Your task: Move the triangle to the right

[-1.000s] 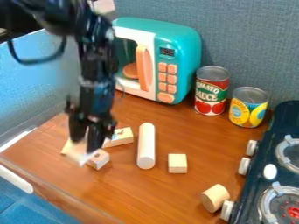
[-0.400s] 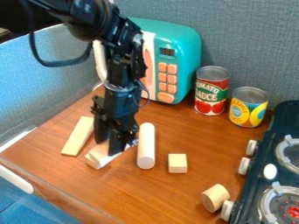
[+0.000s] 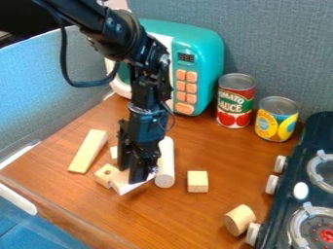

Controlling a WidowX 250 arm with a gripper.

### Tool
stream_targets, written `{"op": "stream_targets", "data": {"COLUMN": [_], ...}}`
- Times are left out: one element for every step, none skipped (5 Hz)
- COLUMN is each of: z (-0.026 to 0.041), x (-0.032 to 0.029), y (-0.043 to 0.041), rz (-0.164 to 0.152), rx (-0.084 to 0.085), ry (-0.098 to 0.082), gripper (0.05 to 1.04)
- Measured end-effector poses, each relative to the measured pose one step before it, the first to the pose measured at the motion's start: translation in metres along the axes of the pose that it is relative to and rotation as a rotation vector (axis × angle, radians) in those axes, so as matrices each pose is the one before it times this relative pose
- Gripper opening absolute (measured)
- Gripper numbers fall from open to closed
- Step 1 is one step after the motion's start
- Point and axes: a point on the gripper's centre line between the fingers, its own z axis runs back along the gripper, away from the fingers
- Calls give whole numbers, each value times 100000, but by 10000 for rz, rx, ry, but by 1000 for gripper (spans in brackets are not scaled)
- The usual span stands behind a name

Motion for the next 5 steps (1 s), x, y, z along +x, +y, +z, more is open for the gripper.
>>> {"op": "stream_targets", "data": {"z": [-117, -33, -520, -632, -12], "x": [-2, -36, -136, -230, 25], "y": [-148, -141, -268, 21, 135], "rz": [247, 156, 85, 228, 32], "rx": [-35, -82, -191, -51, 73], "ry": [47, 15, 218, 310, 92], "gripper": [506, 506, 506, 554, 860]}}
